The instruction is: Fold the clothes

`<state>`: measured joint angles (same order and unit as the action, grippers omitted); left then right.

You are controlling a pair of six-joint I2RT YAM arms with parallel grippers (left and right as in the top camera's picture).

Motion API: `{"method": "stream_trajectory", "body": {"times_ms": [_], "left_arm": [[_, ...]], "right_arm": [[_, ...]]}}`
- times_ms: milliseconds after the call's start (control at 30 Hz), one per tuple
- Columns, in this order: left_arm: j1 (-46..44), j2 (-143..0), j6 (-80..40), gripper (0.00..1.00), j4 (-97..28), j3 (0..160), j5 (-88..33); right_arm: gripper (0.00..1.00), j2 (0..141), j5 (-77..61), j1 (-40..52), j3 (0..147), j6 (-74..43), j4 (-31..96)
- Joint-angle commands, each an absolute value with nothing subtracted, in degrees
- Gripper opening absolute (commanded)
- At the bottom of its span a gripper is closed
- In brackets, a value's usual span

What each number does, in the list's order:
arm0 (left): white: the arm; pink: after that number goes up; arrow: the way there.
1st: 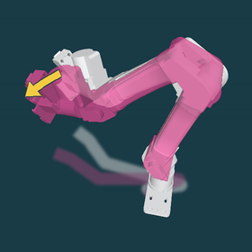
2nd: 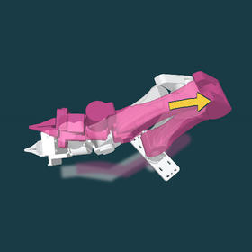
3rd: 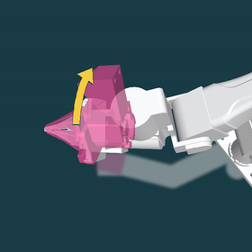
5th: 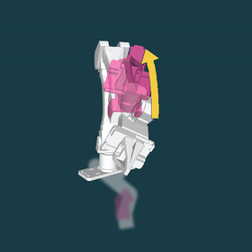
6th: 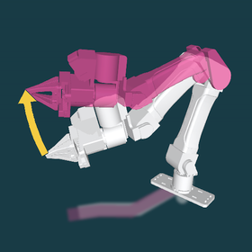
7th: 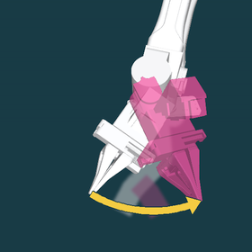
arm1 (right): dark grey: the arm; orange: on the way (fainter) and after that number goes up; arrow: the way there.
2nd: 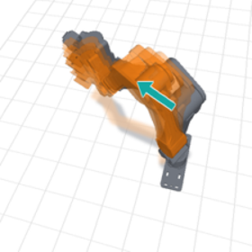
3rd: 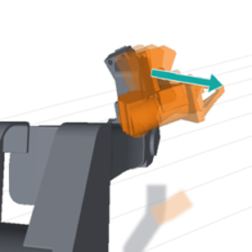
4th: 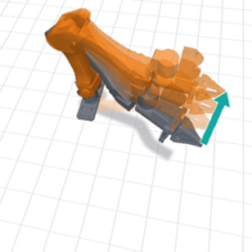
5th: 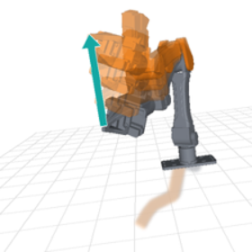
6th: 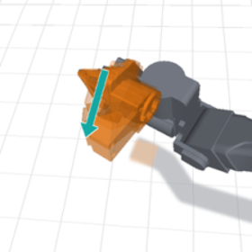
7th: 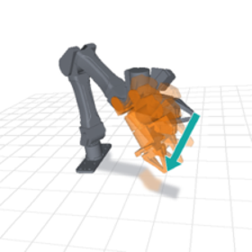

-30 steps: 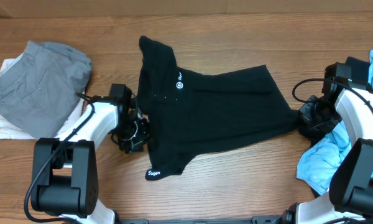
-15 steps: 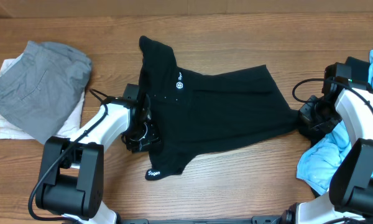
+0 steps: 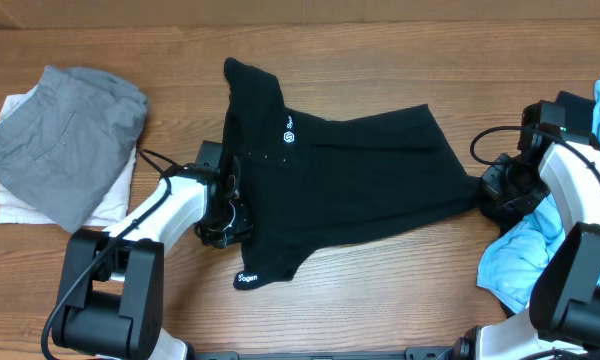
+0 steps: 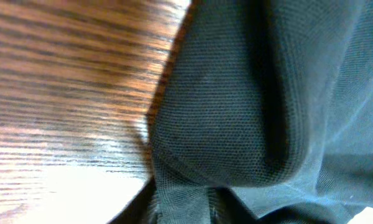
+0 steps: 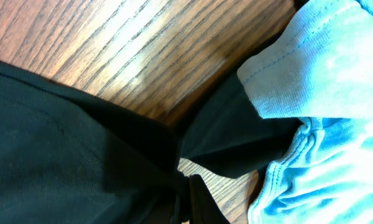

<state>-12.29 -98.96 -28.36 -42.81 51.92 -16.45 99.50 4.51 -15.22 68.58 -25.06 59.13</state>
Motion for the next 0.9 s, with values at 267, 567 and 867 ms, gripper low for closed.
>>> {"method": "stream_trajectory", "body": {"times_ms": [267,567,867], "left_arm": [[-9.23,-98.50,-21.61,0.04,-52.56,58.00,-14.57],[-0.60,-90.37,-12.14,0.04,-69.25,84.42,-15.09],[6.26,-87.53,-8.97,0.04,-78.15,109.69,-24.84]], "right_arm": [[0.04,98.45,3.03,-15.14,68.71,-25.28,59.20],[0.04,94.80,-0.34,-15.25,80.51,-22.72,66.67],[0.04,89.10,-1.80,-15.25,102.43,-19.18,79.33]]}}
